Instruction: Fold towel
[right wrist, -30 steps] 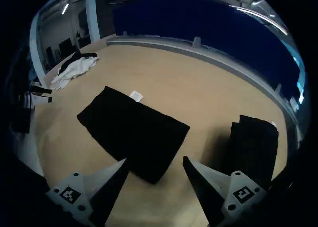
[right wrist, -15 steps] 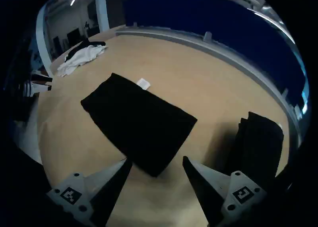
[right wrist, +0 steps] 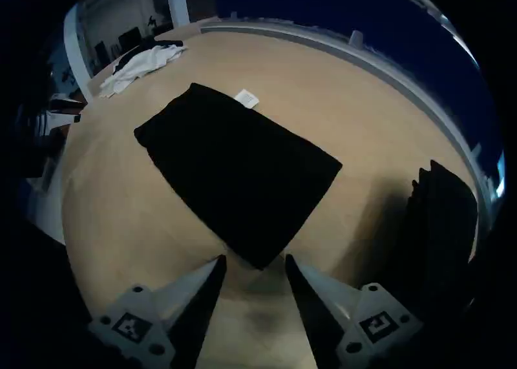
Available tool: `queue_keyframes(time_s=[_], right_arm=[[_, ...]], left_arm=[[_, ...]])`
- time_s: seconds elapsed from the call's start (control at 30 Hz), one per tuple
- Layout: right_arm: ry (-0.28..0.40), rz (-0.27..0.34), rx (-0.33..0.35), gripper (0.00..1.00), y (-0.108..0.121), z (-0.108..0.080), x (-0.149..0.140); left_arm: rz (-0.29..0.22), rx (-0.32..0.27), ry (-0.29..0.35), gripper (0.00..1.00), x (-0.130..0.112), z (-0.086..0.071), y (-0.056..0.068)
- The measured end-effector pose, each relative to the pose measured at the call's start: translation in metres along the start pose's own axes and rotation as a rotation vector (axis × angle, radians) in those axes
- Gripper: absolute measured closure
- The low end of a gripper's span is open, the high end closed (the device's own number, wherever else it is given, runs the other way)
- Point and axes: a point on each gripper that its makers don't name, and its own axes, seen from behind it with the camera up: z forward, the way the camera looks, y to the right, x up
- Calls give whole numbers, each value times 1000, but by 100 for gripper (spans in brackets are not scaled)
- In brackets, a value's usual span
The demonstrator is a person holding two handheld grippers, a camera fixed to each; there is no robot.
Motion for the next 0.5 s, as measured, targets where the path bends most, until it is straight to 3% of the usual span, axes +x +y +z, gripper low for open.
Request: queue_keyframes(time_s=[0.17, 0.37, 0.43, 0.5], right_arm=[[-4, -4, 1, 53, 0, -1, -1], [7, -3, 2, 57, -2, -4, 0], [7, 0, -4, 73, -1, -4, 0], [7, 6, -10, 82, 1, -2, 0]], left_arm=[[3, -3, -1, 4, 0, 0, 1], [3, -11, -4, 4, -1, 0, 2], [5, -12, -6, 4, -1, 0, 3], [7, -13, -8, 4, -2, 0, 3]])
